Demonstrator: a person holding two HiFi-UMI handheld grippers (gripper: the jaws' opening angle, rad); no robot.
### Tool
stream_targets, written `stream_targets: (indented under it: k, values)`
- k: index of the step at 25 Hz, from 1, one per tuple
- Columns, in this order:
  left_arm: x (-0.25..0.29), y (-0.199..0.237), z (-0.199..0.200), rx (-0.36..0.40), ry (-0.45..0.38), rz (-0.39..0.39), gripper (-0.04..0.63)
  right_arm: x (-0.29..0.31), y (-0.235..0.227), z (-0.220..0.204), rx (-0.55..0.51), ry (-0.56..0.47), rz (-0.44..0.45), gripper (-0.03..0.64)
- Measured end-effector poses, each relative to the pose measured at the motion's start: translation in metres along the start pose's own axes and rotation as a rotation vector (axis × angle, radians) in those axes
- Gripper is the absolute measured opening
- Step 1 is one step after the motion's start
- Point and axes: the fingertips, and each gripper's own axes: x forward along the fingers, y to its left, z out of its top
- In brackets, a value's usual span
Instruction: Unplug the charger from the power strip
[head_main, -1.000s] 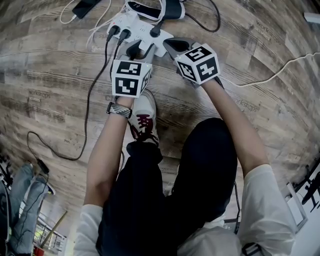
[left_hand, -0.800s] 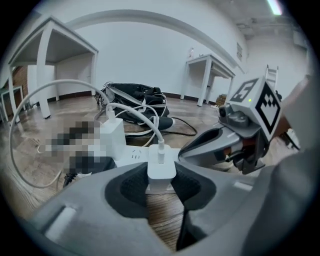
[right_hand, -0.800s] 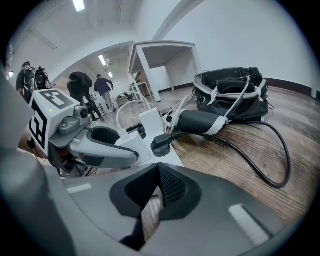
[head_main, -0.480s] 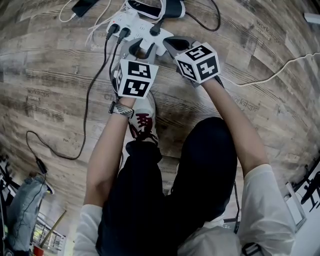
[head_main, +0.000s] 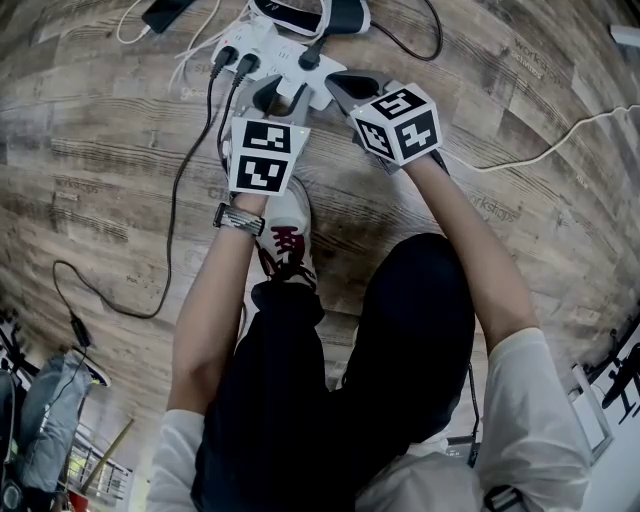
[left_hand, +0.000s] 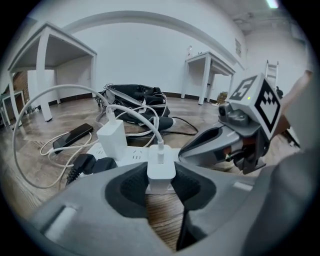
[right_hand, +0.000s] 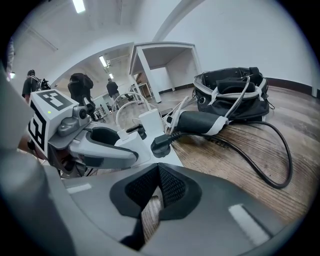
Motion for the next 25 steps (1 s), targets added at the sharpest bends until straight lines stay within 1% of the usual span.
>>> stream_targets:
  k: [5, 7, 8, 9, 13, 15, 18, 21, 23, 25]
  values:
    - [-0.0002, 0.0019, -0.0001, -0.113, -0.026, -0.047, 0.143, 0.0007, -0.0004, 0.0005, 0.000, -0.005, 0.003, 0.002]
    - [-0.0001, 0.0020, -0.0002, -0.146, -0.036, -0.053, 0.146, 0.0007, -0.0008, 0.0004, 0.003, -0.007, 0.002, 0.002]
    - [-0.0001, 0.0022, -0.0001, -0.145, -0.037, -0.050, 0.146, 0.0007, -0.0010, 0.0004, 0.004, -0.008, 0.001, 0.002]
    - [-0.0002, 0.0024, 0.0000, -0.127, -0.034, -0.042, 0.146, 0.0008, -0.0010, 0.0006, 0.004, -0.008, 0.002, 0.002]
    - [-0.0004, 0.0003, 0.0019, 0.036, 0.008, 0.012, 0.140, 0.0005, 0.0001, 0.0005, 0.000, -0.008, 0.011, 0.002]
    - [0.0007, -0.0019, 0.0031, 0.075, 0.016, 0.025, 0.140, 0.0006, 0.0003, -0.0001, -0.007, -0.007, 0.012, 0.002]
    - [0.0009, -0.0027, 0.0024, 0.090, 0.029, 0.035, 0.140, 0.0011, 0.0004, -0.0004, -0.011, -0.006, 0.015, 0.002]
    - [0.0010, -0.0015, 0.0043, 0.087, 0.019, 0.036, 0.140, 0.0014, 0.0002, -0.0001, -0.007, -0.009, 0.016, 0.002]
    - [0.0010, -0.0011, 0.0028, 0.059, 0.017, 0.024, 0.140, 0.0012, -0.0003, 0.0001, -0.002, -0.011, 0.016, 0.002]
    - [0.0000, 0.0004, 0.0015, 0.013, 0.012, 0.007, 0.140, 0.0011, -0.0002, 0.0003, 0.000, -0.013, 0.017, 0.002]
